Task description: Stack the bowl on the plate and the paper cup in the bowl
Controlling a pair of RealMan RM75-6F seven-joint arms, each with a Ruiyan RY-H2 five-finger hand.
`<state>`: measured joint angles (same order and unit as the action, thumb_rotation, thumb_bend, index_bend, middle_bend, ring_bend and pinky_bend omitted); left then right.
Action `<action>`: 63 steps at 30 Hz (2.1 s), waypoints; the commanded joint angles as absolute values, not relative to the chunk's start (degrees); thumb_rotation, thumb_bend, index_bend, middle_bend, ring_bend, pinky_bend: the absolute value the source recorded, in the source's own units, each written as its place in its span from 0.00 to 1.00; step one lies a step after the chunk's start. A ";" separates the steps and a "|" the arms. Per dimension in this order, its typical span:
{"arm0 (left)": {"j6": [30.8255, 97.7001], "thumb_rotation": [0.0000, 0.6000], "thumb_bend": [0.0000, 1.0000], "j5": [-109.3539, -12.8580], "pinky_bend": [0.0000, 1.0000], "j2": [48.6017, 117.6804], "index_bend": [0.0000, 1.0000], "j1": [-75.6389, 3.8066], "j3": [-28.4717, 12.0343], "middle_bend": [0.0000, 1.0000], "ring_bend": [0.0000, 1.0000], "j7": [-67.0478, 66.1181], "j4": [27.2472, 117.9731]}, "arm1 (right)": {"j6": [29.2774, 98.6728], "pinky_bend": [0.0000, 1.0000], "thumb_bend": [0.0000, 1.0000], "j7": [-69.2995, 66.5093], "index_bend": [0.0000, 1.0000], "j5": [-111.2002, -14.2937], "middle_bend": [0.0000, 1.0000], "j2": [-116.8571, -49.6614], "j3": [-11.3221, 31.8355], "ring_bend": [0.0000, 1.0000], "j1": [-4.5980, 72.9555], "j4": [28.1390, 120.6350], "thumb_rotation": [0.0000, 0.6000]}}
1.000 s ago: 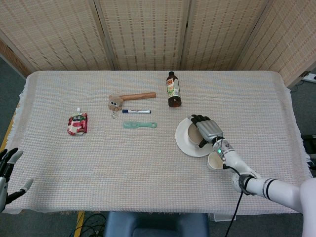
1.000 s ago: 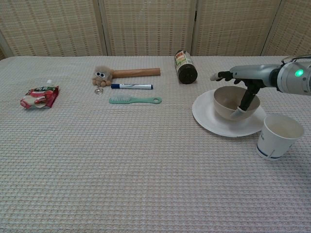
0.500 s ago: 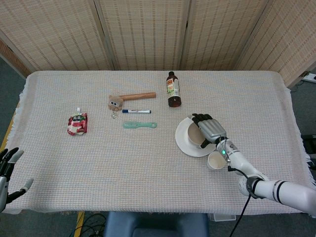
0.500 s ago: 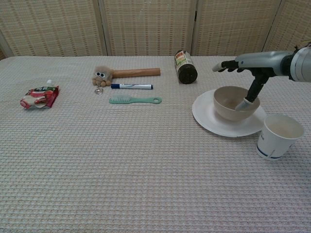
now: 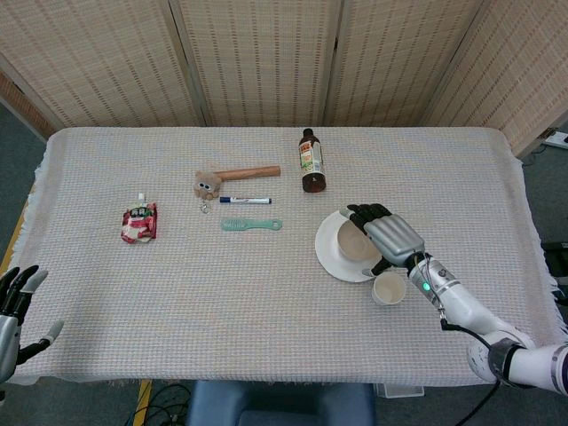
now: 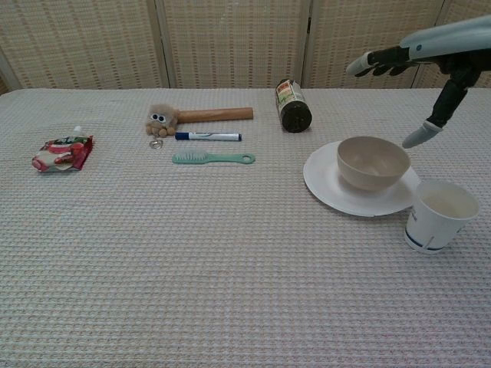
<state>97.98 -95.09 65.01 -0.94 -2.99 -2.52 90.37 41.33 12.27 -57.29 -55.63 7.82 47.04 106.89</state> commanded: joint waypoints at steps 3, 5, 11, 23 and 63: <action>97.79 1.00 0.26 -94.97 0.45 65.11 0.15 -1.05 -3.03 0.16 0.11 -2.64 90.30 | 42.33 0.00 0.05 17.27 0.00 -59.85 0.00 -48.70 3.87 0.00 44.99 115.02 1.00; 97.66 1.00 0.26 -94.98 0.45 65.17 0.15 -1.12 -3.00 0.16 0.11 -2.79 90.30 | 42.11 0.00 0.05 17.64 0.00 -61.15 0.00 -47.26 2.74 0.00 44.22 116.44 1.00; 97.38 1.00 0.26 -95.31 0.45 65.31 0.15 -1.28 -2.78 0.16 0.11 -3.17 90.44 | 43.33 0.00 0.05 20.44 0.00 -63.76 0.00 -47.31 0.13 0.00 42.33 116.17 1.00; 97.41 1.00 0.26 -95.61 0.45 65.14 0.15 -1.32 -2.55 0.16 0.11 -2.69 90.50 | 42.30 0.00 0.05 23.23 0.01 -60.06 0.00 -53.81 -1.78 0.00 42.45 109.82 1.00; 98.50 1.00 0.26 -95.42 0.45 64.89 0.15 -0.85 -2.80 0.16 0.11 -2.37 90.65 | 47.21 0.00 0.20 23.84 0.42 -59.16 0.01 -59.58 -0.71 0.00 42.54 105.79 1.00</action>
<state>98.52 -95.41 64.88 -0.84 -2.81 -2.36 90.66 46.84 24.54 -58.83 -60.40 -1.25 42.59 104.99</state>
